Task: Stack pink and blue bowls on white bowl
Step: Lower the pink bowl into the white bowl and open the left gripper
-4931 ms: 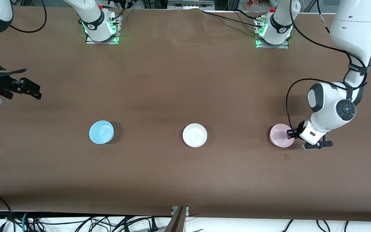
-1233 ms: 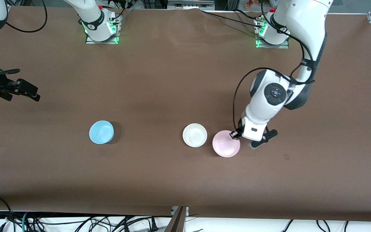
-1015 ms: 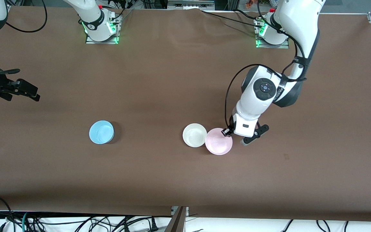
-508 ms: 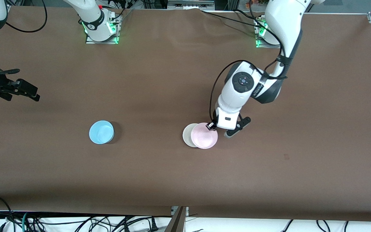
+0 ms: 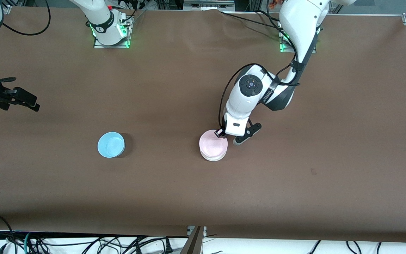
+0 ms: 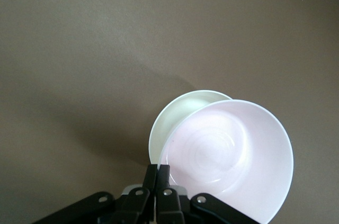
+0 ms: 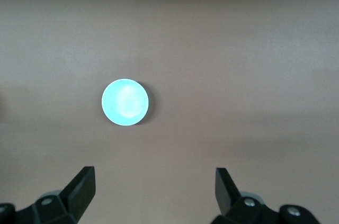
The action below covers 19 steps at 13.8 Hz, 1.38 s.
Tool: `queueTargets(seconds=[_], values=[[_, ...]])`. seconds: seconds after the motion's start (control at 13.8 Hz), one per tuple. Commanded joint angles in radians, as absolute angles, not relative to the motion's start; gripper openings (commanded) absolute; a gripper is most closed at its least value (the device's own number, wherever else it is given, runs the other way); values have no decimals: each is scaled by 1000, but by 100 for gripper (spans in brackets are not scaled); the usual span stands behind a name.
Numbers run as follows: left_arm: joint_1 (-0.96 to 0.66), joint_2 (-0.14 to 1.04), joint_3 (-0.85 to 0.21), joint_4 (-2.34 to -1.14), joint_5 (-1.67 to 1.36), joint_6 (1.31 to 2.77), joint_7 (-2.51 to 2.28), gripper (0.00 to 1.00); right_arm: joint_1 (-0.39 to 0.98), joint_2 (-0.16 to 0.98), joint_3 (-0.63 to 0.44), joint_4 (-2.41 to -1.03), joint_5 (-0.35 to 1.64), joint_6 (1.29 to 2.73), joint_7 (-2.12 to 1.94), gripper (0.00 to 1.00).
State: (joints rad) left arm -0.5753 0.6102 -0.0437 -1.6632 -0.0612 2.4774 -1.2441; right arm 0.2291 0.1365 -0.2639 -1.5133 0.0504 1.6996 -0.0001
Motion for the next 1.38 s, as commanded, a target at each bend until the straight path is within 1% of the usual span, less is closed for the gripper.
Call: queueTargets(seconds=[0.0, 0.73, 1.09, 1.31], values=[[-594, 614, -32, -1661, -81, 2485, -1255, 0, 222, 137, -262, -1508, 71, 1700, -9, 100], [-601, 617, -32, -1680, -80, 2490, -1255, 0, 222, 137, -262, -1508, 71, 1700, -9, 100], [-601, 652, -31, -1680, -80, 2560, -1256, 0, 222, 137, -262, -1508, 71, 1700, -9, 100], [-595, 664, -29, -1678, -75, 2568, -1255, 0, 222, 137, -262, -1508, 71, 1701, -8, 100]])
